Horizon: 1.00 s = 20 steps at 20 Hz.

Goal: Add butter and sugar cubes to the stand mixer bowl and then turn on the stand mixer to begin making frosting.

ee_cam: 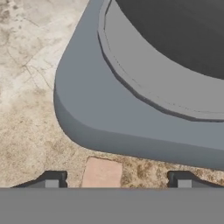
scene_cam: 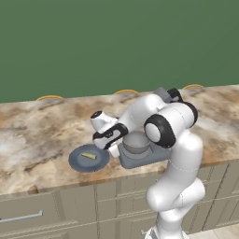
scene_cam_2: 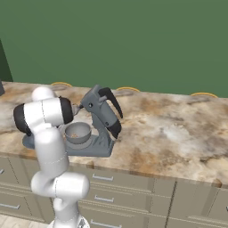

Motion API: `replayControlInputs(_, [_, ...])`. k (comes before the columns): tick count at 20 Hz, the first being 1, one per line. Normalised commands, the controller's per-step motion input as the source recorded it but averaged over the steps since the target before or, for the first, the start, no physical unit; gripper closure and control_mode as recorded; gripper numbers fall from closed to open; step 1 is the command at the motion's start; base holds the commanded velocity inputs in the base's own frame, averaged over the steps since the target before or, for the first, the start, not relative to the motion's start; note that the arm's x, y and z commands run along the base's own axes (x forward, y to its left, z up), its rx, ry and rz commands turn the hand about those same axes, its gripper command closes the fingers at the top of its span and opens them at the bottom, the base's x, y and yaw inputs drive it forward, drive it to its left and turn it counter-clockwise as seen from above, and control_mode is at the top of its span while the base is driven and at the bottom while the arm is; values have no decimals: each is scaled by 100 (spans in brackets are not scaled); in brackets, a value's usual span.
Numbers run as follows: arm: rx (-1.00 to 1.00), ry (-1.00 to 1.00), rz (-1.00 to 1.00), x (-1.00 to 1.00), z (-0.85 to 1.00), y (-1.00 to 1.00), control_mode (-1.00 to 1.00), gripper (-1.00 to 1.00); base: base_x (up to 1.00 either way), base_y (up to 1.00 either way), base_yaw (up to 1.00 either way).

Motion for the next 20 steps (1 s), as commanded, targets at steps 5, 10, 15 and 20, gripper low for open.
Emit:
replayControlInputs(5, [-1, -1, -5, 5, -39, 9, -100, -100, 0, 0, 0])
replayControlInputs(10, [-3, -1, -5, 1, -42, 8, -100, 100, 0, 0, 0])
replayControlInputs(15, [-5, -7, -6, -1, -31, 0, -100, 100, 0, 0, 0])
replayControlInputs(20, [-4, -11, -6, -13, -12, 0, -100, 100, 0, 0, 0])
